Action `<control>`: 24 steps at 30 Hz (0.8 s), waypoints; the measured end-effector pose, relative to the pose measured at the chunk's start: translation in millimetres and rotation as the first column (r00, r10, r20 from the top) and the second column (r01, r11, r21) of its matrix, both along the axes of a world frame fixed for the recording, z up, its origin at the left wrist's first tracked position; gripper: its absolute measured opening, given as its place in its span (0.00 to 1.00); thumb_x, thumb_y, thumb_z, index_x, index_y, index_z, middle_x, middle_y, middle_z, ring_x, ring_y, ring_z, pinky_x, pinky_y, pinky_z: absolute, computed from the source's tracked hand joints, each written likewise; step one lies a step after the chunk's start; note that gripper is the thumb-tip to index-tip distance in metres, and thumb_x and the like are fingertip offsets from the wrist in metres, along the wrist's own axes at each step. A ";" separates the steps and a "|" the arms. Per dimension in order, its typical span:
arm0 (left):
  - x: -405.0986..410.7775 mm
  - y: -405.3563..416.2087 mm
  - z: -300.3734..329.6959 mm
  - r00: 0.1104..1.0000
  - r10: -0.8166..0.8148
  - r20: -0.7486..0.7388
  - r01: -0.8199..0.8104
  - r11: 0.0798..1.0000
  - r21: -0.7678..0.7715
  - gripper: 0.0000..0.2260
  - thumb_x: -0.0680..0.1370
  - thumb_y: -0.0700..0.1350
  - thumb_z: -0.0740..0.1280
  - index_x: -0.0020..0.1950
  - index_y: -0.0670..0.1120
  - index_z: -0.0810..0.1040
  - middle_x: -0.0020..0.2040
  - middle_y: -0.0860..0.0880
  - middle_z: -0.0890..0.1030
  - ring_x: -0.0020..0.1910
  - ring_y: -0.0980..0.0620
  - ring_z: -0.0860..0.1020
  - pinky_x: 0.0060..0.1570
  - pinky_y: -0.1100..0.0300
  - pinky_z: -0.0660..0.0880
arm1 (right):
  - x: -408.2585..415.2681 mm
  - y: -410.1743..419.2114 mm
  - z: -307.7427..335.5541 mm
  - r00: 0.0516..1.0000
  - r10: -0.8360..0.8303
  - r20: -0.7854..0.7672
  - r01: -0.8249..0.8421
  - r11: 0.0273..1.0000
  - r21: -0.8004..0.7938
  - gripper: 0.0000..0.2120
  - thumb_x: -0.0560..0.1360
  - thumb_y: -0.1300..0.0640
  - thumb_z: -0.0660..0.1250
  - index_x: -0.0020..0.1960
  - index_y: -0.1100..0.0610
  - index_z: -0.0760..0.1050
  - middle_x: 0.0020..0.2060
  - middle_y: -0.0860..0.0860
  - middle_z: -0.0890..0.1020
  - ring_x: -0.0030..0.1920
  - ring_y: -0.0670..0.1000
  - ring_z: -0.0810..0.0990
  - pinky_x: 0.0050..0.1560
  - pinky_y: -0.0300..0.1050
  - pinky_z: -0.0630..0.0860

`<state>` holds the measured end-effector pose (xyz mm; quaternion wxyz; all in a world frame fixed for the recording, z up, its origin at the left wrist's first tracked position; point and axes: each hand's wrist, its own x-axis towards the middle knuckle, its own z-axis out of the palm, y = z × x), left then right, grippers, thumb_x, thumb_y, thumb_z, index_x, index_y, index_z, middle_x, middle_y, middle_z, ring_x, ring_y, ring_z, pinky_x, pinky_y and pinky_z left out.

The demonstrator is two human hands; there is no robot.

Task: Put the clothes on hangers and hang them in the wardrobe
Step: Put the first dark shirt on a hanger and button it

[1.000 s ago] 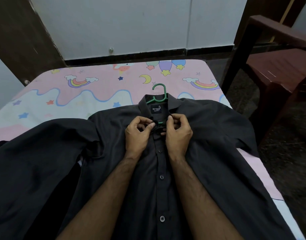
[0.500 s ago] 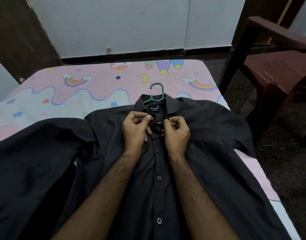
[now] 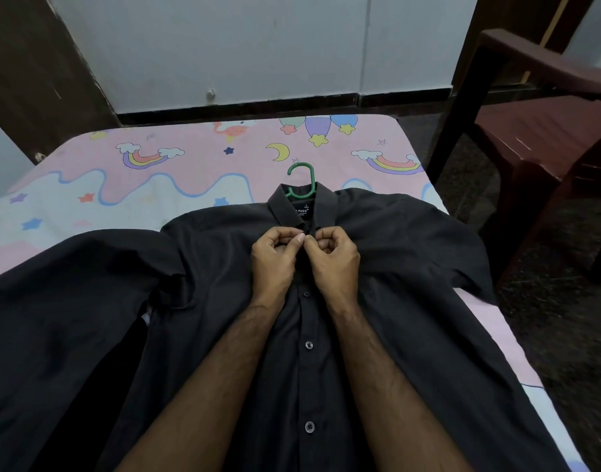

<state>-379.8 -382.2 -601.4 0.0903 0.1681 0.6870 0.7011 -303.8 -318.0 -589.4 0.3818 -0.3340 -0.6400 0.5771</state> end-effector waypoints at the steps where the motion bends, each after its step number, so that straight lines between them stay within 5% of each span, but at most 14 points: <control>1: -0.7 0.5 0.1 1.000 0.001 0.015 -0.001 1.000 -0.005 0.01 0.76 0.40 0.73 0.44 0.45 0.83 0.34 0.49 0.81 0.27 0.58 0.74 0.29 0.63 0.69 | 0.4 0.1 0.2 1.000 0.008 -0.003 -0.008 1.000 0.006 0.06 0.73 0.56 0.75 0.44 0.56 0.79 0.31 0.48 0.80 0.31 0.42 0.77 0.36 0.38 0.74; 8: 0.7 -0.9 8.8 0.989 -0.072 0.127 0.063 0.995 0.072 0.05 0.79 0.34 0.68 0.43 0.40 0.77 0.25 0.51 0.72 0.19 0.57 0.64 0.18 0.66 0.60 | -0.8 -1.8 -3.7 0.999 0.002 -0.032 0.000 0.998 0.069 0.02 0.75 0.60 0.73 0.45 0.56 0.81 0.31 0.48 0.81 0.31 0.42 0.78 0.35 0.37 0.75; 12: -1.5 -2.3 10.6 0.990 -0.059 0.130 0.048 0.995 0.084 0.05 0.78 0.34 0.69 0.42 0.39 0.78 0.26 0.43 0.72 0.18 0.54 0.64 0.18 0.65 0.61 | -1.1 -1.7 -5.1 0.999 0.002 -0.040 0.001 0.997 0.081 0.02 0.74 0.61 0.73 0.44 0.56 0.82 0.32 0.50 0.82 0.32 0.43 0.79 0.36 0.37 0.76; 24: -4.2 2.0 13.0 0.990 -0.022 0.142 0.017 0.999 0.040 0.07 0.78 0.35 0.69 0.41 0.39 0.75 0.22 0.47 0.71 0.17 0.54 0.65 0.17 0.64 0.63 | -0.5 -3.3 -6.4 0.999 -0.016 -0.047 0.025 0.981 0.194 0.03 0.73 0.63 0.73 0.43 0.57 0.85 0.40 0.48 0.83 0.39 0.43 0.82 0.43 0.33 0.76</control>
